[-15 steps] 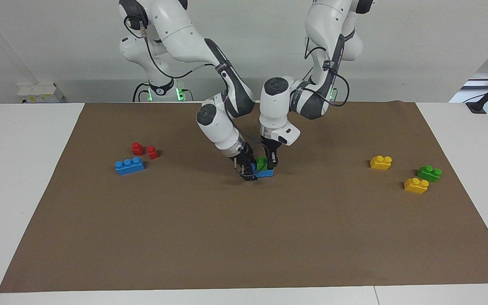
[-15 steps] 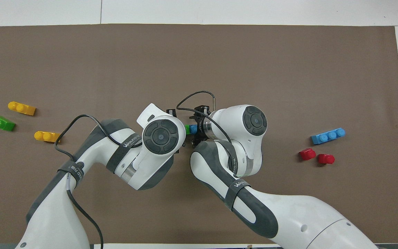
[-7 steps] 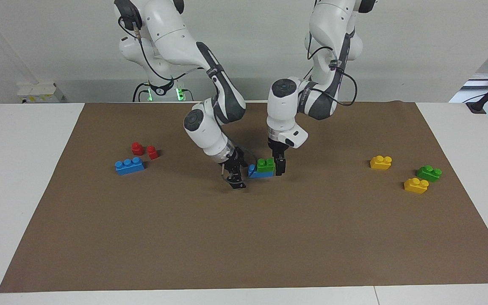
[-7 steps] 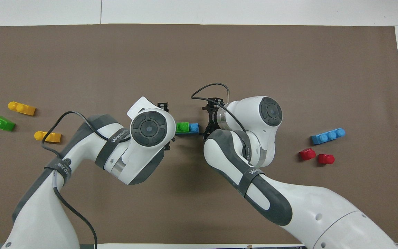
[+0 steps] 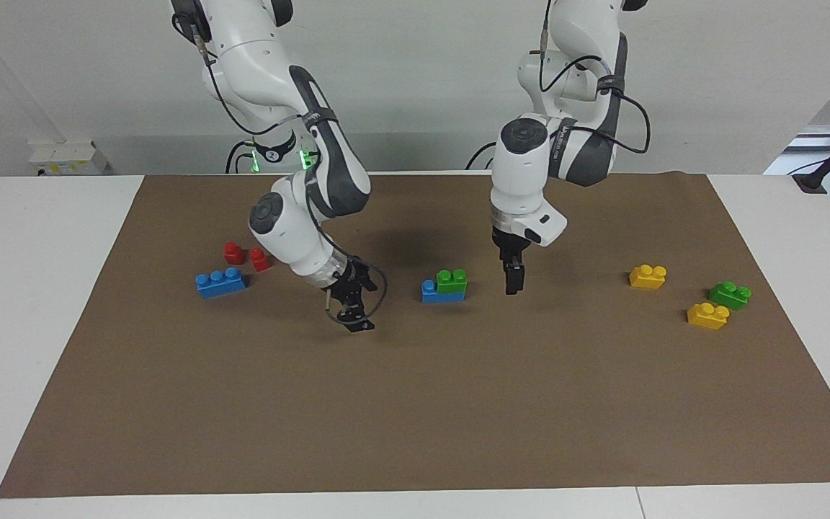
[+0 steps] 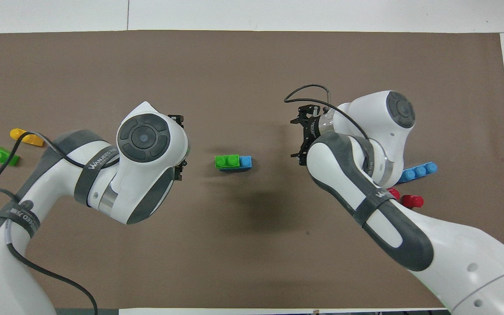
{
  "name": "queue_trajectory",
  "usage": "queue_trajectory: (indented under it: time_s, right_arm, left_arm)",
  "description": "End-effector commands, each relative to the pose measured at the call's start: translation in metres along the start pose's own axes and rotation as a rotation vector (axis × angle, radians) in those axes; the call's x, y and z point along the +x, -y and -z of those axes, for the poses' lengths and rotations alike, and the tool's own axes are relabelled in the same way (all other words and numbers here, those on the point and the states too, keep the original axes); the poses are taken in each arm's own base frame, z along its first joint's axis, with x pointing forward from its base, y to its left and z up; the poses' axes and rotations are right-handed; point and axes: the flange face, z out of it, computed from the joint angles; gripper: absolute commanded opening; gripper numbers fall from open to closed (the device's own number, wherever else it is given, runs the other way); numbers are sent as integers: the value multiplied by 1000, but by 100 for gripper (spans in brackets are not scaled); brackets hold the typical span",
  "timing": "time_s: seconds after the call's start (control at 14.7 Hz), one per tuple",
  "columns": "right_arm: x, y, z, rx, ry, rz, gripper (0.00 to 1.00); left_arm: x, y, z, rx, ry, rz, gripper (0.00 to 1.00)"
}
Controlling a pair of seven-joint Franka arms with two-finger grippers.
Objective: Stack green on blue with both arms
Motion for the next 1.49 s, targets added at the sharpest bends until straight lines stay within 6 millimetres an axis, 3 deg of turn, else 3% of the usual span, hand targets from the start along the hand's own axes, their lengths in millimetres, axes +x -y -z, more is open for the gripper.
queue_trajectory:
  time_s: [0.0, 0.2, 0.41, 0.61, 0.81, 0.95, 1.09, 1.43]
  right_arm:
    - [36, 1, 95, -23, -64, 249, 100]
    - [81, 1, 179, -83, -73, 512, 100]
    - [99, -15, 250, -146, -163, 777, 100]
    - [106, -41, 305, -175, -228, 1001, 100]
    - [100, -58, 337, -269, -246, 1163, 100]
    - [97, -61, 342, -317, -247, 1240, 100]
    - [96, -60, 348, -313, -249, 1260, 100]
    - [99, -61, 348, -324, -243, 1308, 100]
  left_arm:
    - [47, -12, 5, 43, -28, -114, 100]
    - [114, -25, 11, 49, -33, -214, 100]
    - [160, -29, 10, 61, -33, -381, 100]
    - [203, -35, 16, 57, -38, -630, 100]
    - [246, -43, 37, 64, -40, -887, 100]
    - [265, -45, 54, 92, -20, -1097, 100]
    - [277, -46, 74, 112, 22, -1229, 100]
    - [283, -33, 130, 124, 192, -1412, 100]
